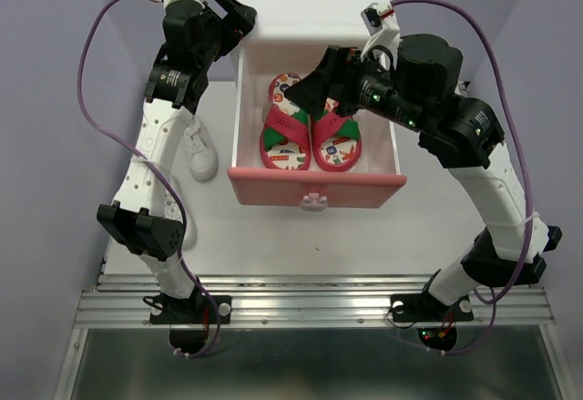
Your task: Place and organize the shoes in the shoe cabinet
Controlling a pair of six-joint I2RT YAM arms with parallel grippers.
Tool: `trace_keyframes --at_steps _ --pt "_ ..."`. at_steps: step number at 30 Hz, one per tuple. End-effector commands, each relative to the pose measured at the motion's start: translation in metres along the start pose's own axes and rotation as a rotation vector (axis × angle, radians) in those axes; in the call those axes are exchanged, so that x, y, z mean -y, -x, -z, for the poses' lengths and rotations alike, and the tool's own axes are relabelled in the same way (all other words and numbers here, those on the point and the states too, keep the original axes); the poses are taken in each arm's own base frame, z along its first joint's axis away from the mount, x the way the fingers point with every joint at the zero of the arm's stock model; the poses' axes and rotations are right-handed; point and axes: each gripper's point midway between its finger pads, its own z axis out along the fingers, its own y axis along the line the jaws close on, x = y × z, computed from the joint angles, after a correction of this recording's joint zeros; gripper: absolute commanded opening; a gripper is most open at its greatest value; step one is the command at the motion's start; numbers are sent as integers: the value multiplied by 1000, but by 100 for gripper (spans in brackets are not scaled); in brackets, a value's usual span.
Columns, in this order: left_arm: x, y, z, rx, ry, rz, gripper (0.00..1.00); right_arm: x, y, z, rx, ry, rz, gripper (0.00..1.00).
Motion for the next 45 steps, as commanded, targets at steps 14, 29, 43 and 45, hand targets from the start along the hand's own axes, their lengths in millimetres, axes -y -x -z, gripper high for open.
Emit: trace_keyframes --at_steps 14,29,43,45 --pt "-112 -62 -5 -215 337 -190 94 -189 -148 103 -510 744 182 100" --pt "-113 -66 -6 -217 318 -189 94 -144 -250 98 -704 489 408 100" --pt "-111 -63 -7 -204 312 -168 94 -99 -277 94 -728 352 462 100" --pt "-110 -63 -7 -203 308 -167 94 -93 -278 91 -721 325 476 100"
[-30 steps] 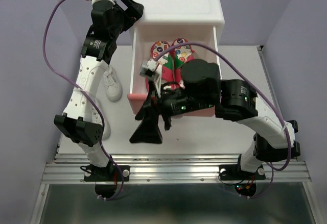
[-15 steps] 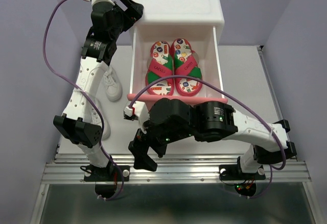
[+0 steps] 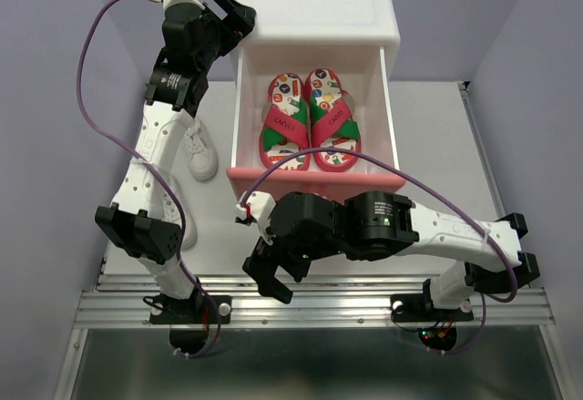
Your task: Place and organize the shoes in the shoe cabinet
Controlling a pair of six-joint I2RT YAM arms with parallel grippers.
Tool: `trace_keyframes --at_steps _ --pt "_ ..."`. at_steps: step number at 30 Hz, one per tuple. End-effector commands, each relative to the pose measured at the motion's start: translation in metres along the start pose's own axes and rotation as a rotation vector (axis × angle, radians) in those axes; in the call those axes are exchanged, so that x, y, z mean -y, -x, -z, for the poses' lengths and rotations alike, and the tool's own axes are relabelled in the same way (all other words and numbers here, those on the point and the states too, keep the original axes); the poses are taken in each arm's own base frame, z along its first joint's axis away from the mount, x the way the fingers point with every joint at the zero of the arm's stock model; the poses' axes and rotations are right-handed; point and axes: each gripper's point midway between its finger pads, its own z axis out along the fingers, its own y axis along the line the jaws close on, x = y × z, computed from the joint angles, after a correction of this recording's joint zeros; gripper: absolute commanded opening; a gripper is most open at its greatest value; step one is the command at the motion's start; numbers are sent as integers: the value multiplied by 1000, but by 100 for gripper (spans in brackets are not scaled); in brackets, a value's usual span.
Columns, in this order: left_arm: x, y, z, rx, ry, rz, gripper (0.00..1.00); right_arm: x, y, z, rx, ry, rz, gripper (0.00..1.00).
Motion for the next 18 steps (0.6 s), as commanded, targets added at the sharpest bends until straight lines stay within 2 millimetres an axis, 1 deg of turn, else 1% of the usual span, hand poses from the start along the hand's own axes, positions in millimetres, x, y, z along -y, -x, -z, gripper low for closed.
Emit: trace_keyframes --at_steps 1,2,3,5,6,7,8,9,10,12,13,15,16,17,18 --pt "-108 -69 -3 -235 326 -139 94 6 23 14 117 -40 12 100" --pt "-107 -68 -2 -234 325 -141 94 11 24 14 127 -69 12 100" --pt "-108 -67 -2 -230 327 -142 94 22 28 16 149 -127 15 100" --pt "-108 -67 -1 -232 328 -146 94 34 30 17 166 -194 15 100" --pt "-107 -67 -1 -232 326 -147 94 44 33 17 177 -248 29 100" --pt "-107 -66 -1 -231 327 -148 94 47 36 18 185 -271 33 100" --pt "-108 -67 -1 -233 329 -148 94 55 41 20 194 -299 24 100" --pt "-108 -67 0 -233 331 -150 94 68 46 13 186 -339 8 100" --pt "-108 -67 -1 -233 331 -150 94 75 50 13 189 -358 -4 100" --pt "-108 -67 0 -234 331 -151 94 89 60 17 202 -395 -5 100" --pt "-108 -67 0 -234 331 -151 94 110 64 19 208 -456 -25 100" --pt "-107 -67 0 -231 327 -151 94 126 76 27 237 -491 -23 100" --pt "-108 -67 0 -232 328 -149 94 141 82 31 248 -532 -32 100" --pt "-107 -67 0 -233 325 -149 94 146 87 34 261 -543 -29 100" --pt "-107 -66 0 -232 326 -148 94 151 95 42 282 -567 -11 100"
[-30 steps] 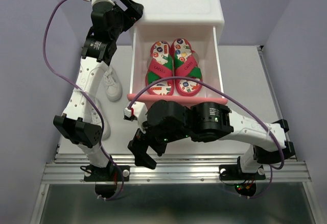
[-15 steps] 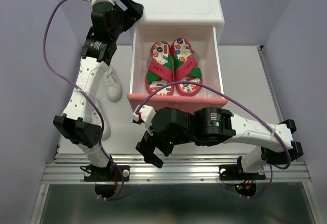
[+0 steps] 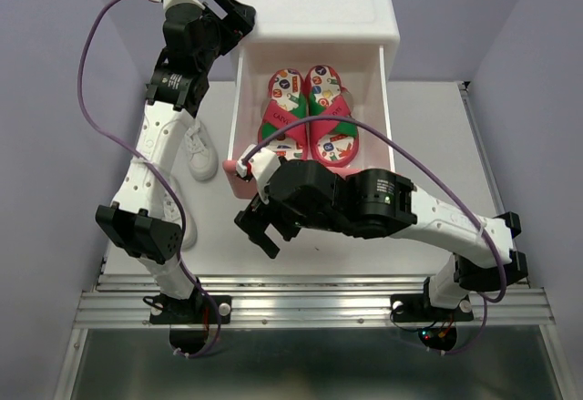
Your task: Place and organize the shoes in the shoe cabinet
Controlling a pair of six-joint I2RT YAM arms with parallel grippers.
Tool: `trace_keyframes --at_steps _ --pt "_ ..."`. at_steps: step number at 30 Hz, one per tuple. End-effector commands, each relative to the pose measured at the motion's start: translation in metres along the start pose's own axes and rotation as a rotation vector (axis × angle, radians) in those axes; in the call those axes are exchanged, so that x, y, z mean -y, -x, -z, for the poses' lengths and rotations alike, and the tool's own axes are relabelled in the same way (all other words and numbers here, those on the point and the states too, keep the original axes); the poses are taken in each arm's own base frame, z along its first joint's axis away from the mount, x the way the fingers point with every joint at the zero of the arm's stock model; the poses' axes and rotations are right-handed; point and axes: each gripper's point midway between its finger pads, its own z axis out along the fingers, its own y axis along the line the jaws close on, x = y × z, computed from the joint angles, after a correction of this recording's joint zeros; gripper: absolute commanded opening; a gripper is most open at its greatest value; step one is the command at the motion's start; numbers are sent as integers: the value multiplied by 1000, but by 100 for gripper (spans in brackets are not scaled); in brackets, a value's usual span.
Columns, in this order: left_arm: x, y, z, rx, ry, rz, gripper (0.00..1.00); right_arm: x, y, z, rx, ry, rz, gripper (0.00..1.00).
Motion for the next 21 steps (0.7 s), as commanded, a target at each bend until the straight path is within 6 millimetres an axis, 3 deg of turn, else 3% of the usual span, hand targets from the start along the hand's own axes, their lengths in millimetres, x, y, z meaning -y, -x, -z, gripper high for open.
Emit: trace_keyframes --at_steps 1,10,16,19,21 --pt "-107 -69 3 -247 328 -149 94 87 38 -5 94 -282 -17 100" --pt "-107 -67 6 -241 330 -150 94 139 51 -1 117 -478 -20 100" --pt "-108 -68 8 -240 331 -143 94 168 41 17 62 -638 22 100" --pt "-108 -68 8 -239 332 -140 94 173 24 23 -11 -669 33 100" --pt "-109 -68 7 -238 333 -139 94 176 1 26 -100 -690 59 100"
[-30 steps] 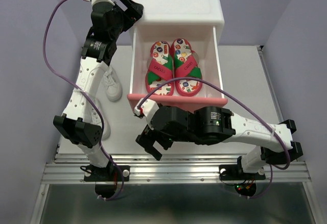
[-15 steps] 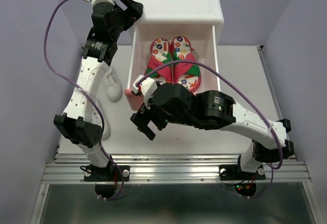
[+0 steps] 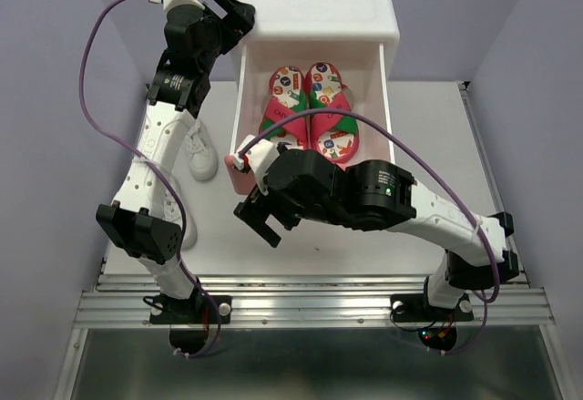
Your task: Place and organize the shoes in the shoe cabinet
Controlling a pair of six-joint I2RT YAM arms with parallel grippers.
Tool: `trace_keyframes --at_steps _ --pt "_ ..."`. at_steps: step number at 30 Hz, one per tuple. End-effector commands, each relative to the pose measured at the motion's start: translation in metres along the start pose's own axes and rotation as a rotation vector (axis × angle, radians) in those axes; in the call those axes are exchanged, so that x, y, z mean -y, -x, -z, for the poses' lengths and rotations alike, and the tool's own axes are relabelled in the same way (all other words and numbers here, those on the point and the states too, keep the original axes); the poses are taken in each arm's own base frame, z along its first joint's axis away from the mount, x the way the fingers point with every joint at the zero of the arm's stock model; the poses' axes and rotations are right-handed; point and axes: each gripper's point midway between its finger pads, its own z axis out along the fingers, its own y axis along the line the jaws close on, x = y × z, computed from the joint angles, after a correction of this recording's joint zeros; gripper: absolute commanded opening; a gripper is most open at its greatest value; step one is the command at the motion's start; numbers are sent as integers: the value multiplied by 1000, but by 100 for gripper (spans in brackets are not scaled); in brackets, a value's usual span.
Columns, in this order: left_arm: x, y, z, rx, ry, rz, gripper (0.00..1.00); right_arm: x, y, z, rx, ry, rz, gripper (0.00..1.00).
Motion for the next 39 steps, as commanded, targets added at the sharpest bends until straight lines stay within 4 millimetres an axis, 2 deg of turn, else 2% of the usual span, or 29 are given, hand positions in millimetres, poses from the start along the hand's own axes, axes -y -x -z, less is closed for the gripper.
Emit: trace_keyframes --at_steps 1,3,4,7,9,12,15,16,19,20,21,22,23,24,26,30,33,34,38,39 --pt "-107 -68 14 -263 333 -155 94 149 -40 14 -170 -613 20 100" --pt "-108 -68 13 -263 335 -158 94 145 -50 17 -189 -573 24 100" --pt "-106 -68 13 -262 331 -160 94 138 -65 10 -233 -528 42 100" --pt "-107 -68 13 -265 335 -165 94 127 -90 0 -309 -466 66 100" --pt "-108 -68 12 -265 336 -166 94 130 -92 -4 -304 -484 84 100" --pt "-110 -71 12 -270 337 -167 94 142 -71 -3 -230 -567 78 100" --pt "-110 -72 12 -273 334 -163 94 167 -55 0 -216 -705 170 100" --pt "-110 -71 12 -268 334 -163 94 181 -53 1 -233 -786 203 100" --pt "-109 -71 11 -267 328 -164 94 212 -25 12 -180 -904 206 100" --pt "-109 -72 10 -269 330 -164 94 215 -18 17 -163 -926 215 100" --pt "-109 -72 10 -269 330 -164 94 220 -16 22 -198 -951 298 100" --pt "-108 -71 10 -266 329 -164 94 229 -13 36 -220 -1044 341 100" --pt "-109 -70 9 -265 331 -164 94 241 -3 47 -174 -1094 312 100" --pt "-109 -70 9 -264 330 -163 94 247 -3 48 -215 -1098 384 100" --pt "-108 -71 8 -265 326 -163 94 258 14 57 -116 -1118 309 100" --pt "-111 -76 6 -273 332 -155 93 271 37 66 -47 -1148 293 100" --pt "-112 -77 6 -275 330 -153 93 272 44 53 -1 -1128 291 100" --pt "-112 -78 6 -276 329 -152 93 283 43 48 3 -1135 278 100" --pt "-112 -77 6 -277 326 -159 93 303 47 37 58 -1133 204 100" --pt "-111 -78 6 -278 323 -159 93 306 53 39 98 -1135 161 100"
